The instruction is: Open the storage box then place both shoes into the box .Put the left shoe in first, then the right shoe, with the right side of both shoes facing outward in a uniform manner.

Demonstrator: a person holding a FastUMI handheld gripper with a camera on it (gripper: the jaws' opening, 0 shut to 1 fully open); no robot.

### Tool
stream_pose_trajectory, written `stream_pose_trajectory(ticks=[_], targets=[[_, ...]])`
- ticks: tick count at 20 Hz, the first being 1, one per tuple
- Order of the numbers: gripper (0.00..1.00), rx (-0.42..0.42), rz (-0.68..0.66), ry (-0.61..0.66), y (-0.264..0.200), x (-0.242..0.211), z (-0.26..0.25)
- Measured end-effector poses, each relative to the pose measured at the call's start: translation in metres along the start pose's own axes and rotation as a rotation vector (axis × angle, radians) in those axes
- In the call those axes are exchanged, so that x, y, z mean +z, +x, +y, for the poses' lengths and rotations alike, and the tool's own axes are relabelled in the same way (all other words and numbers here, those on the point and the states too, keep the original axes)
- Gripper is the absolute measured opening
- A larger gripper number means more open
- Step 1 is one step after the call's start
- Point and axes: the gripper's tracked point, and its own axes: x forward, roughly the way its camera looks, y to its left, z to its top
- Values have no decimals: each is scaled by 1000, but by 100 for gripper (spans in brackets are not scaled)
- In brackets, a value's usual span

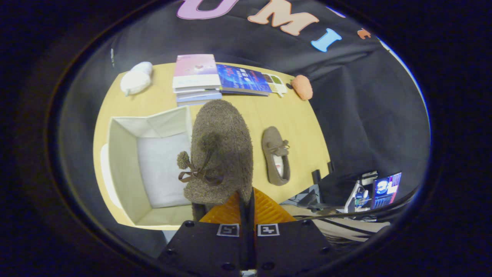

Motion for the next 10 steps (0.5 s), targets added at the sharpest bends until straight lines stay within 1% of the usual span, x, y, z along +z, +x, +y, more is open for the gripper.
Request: stream_pose_trajectory(ticks=[4, 7, 10], targets=[[3, 92, 16, -25, -8, 1, 61], [3, 101, 31, -72, 3, 4, 85], [4, 119, 58, -88, 18, 5, 109]])
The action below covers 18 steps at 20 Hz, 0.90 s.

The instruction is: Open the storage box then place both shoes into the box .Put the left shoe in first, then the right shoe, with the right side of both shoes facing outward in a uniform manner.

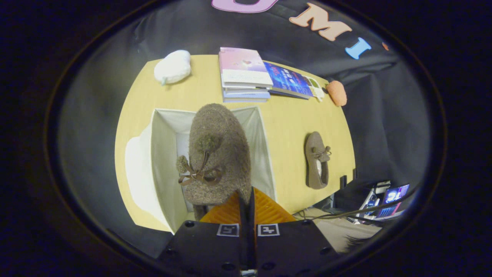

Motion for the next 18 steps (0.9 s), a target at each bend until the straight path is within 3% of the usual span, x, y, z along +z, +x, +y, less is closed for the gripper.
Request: stream_pose_trajectory(ticks=[5, 11, 18], targets=[[4, 62, 78, -23, 29, -16, 35], [4, 172, 74, -87, 67, -19, 84], [4, 207, 91, -169, 98, -35, 96]])
